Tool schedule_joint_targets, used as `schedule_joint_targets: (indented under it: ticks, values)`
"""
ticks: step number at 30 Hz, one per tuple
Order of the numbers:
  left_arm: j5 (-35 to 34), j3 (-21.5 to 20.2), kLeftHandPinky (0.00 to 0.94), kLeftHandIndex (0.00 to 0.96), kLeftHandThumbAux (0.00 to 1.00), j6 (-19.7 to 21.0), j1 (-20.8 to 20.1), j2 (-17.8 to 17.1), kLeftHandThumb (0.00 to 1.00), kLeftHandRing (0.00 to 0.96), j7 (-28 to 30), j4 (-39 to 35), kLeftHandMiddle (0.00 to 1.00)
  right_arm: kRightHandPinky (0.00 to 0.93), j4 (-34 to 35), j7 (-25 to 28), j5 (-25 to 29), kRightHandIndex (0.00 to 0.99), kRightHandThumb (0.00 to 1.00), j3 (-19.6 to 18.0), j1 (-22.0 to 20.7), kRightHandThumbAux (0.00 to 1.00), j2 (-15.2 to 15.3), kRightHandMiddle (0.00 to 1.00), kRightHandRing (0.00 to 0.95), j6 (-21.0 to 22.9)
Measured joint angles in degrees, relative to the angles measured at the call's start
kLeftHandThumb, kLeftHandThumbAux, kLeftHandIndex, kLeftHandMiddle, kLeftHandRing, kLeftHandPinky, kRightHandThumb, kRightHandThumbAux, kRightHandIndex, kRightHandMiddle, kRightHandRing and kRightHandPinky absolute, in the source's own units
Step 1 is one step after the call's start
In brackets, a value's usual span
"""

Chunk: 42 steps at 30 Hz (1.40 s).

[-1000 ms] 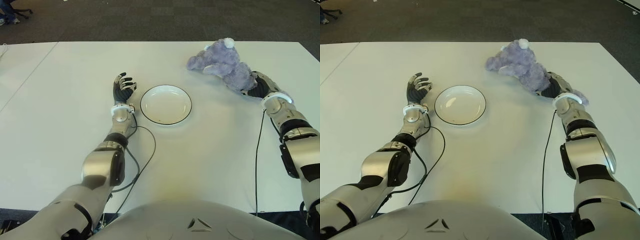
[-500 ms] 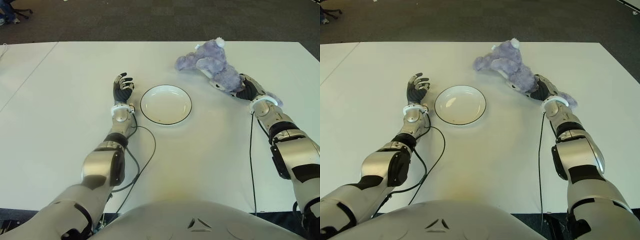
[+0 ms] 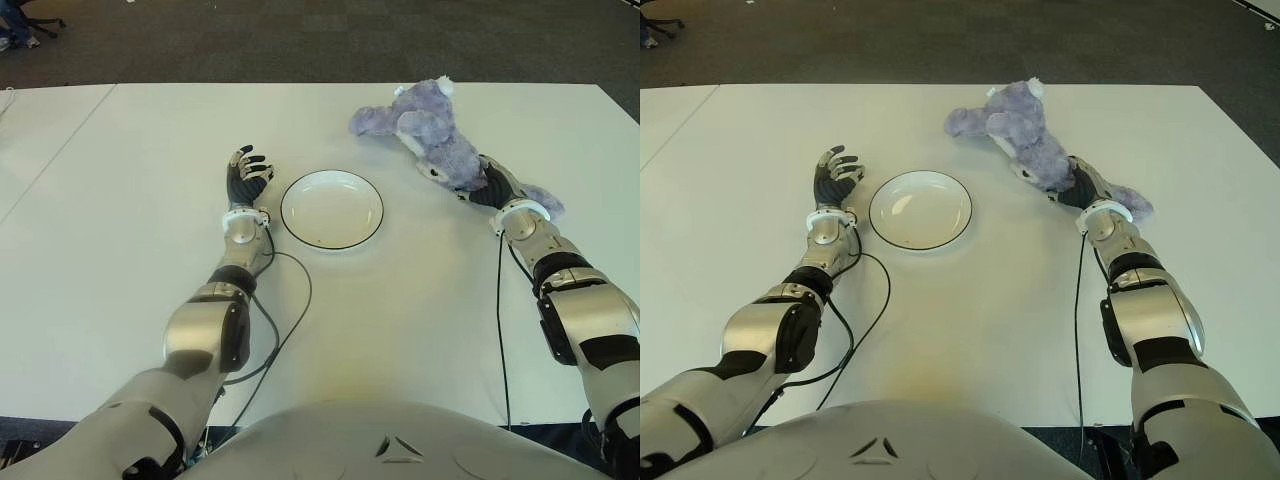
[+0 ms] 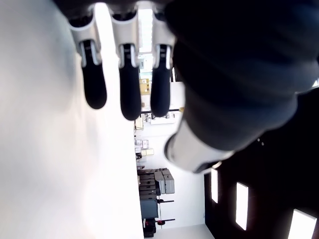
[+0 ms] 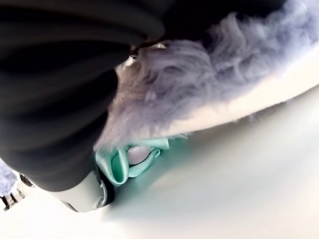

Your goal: Put the doll into the plate.

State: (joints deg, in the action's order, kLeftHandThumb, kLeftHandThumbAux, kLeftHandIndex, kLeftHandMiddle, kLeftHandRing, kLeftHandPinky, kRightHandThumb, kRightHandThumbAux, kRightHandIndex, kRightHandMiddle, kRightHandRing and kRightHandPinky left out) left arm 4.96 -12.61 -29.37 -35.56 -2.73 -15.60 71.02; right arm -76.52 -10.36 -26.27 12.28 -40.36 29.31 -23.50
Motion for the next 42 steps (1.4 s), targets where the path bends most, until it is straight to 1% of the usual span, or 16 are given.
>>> schedule_joint_targets:
  ticks: [2, 3, 4, 5, 6, 7, 10, 11, 12, 19, 24, 27, 29, 32, 38, 42]
  values:
    - [0.0, 0.0, 0.364, 0.207, 0.924, 0.0, 0.0, 0.0, 0.388, 0.367, 0.0, 0.0, 0.352, 0.018, 0.0, 0.0, 0.2, 0.179, 0.301, -0.3, 0.0, 0.767, -0.1, 0.055, 0.018, 0.4]
    - [0.1, 0.1, 0.382, 0.209, 0.919, 0.0, 0.0, 0.0, 0.365, 0.368, 0.0, 0.0, 0.351, 0.214, 0.0, 0.0, 0.3, 0.193, 0.297, -0.4, 0.0, 0.773, -0.2, 0.158, 0.172, 0.6]
    - [0.1, 0.1, 0.386, 0.209, 0.919, 0.0, 0.0, 0.0, 0.358, 0.368, 0.0, 0.0, 0.351, 0.265, 0.0, 0.2, 0.8, 0.196, 0.296, -0.8, 0.0, 0.775, -0.3, 0.184, 0.211, 0.8]
    - [0.1, 0.1, 0.399, 0.209, 0.914, 0.0, 0.0, 0.0, 0.34, 0.372, -0.1, 0.0, 0.35, 0.393, 0.0, 0.5, 1.1, 0.3, 0.485, -1.2, 0.0, 0.755, -0.4, 0.314, 0.353, 0.8]
    - [0.2, 0.1, 0.406, 0.209, 0.906, 0.0, 0.0, 0.0, 0.32, 0.375, -0.1, 0.0, 0.349, 0.529, 0.0, 1.0, 1.8, 0.385, 0.636, -1.9, 0.0, 0.736, -0.6, 0.442, 0.486, 0.9]
    - [0.2, 0.2, 0.407, 0.21, 0.905, 0.0, 0.0, 0.0, 0.311, 0.376, -0.2, 0.0, 0.349, 0.564, 0.1, 1.4, 2.5, 0.407, 0.673, -2.6, 0.0, 0.731, -0.8, 0.474, 0.519, 1.1]
    - [0.2, 0.2, 0.399, 0.208, 0.889, 0.0, 0.0, 0.0, 0.292, 0.374, -0.3, 0.0, 0.347, 0.717, 0.2, 2.4, 4.4, 0.426, 0.693, -4.6, 0.0, 0.721, -1.2, 0.648, 0.68, 1.7]
    - [0.2, 0.2, 0.399, 0.208, 0.888, 0.0, 0.0, 0.0, 0.291, 0.374, -0.3, 0.0, 0.347, 0.725, 0.3, 2.4, 4.7, 0.427, 0.694, -4.9, 0.0, 0.721, -1.3, 0.659, 0.689, 1.8]
    - [0.2, 0.2, 0.396, 0.21, 0.893, 0.0, 0.0, 0.0, 0.297, 0.371, -0.3, 0.0, 0.348, 0.741, 0.3, 2.4, 5.0, 0.431, 0.696, -5.2, 0.0, 0.72, -1.3, 0.712, 0.73, 1.9]
    - [0.1, 0.0, 0.382, 0.204, 0.9, 0.3, 0.0, 0.0, 0.306, 0.364, -0.3, 0.0, 0.337, 0.81, 0.7, 1.6, 5.3, 0.437, 0.698, -6.0, 0.0, 0.72, -1.3, 0.799, 0.813, 1.9]
    - [0.1, 0.0, 0.396, 0.204, 0.903, 0.3, -0.1, 0.0, 0.301, 0.365, -0.3, 0.0, 0.336, 0.82, 0.7, 0.9, 5.3, 0.439, 0.701, -6.5, 0.0, 0.718, -1.1, 0.818, 0.831, 1.9]
    - [0.0, -0.1, 0.383, 0.213, 0.918, 0.3, -0.1, 0.1, 0.343, 0.362, -0.3, 0.0, 0.339, 0.826, 0.7, 0.6, 5.7, 0.44, 0.703, -6.9, 0.0, 0.718, -1.0, 0.826, 0.839, 1.9]
    - [0.0, -0.1, 0.383, 0.215, 0.92, 0.3, -0.1, 0.2, 0.352, 0.361, -0.3, 0.0, 0.34, 0.827, 0.7, 0.4, 6.0, 0.44, 0.703, -7.3, 0.0, 0.718, -1.0, 0.827, 0.84, 1.9]
    - [0.0, -0.2, 0.4, 0.22, 0.921, 0.3, -0.1, 0.3, 0.369, 0.369, -0.3, 0.0, 0.343, 0.819, 0.7, 0.1, 6.2, 0.44, 0.702, -7.8, 0.2, 0.718, -0.9, 0.83, 0.843, 1.7]
    - [-0.2, -0.3, 0.38, 0.206, 0.913, 0.3, -0.3, 0.6, 0.335, 0.363, -0.2, 0.0, 0.335, 0.785, 0.8, -0.2, 7.3, 0.44, 0.7, -9.4, 1.3, 0.719, -0.6, 0.827, 0.838, -0.4]
    - [-0.4, -0.4, 0.385, 0.203, 0.914, 0.3, -0.3, 0.8, 0.316, 0.359, -0.2, 0.0, 0.329, 0.802, 0.9, -0.4, 7.7, 0.439, 0.698, -10.4, 1.7, 0.72, -0.4, 0.829, 0.837, -1.5]
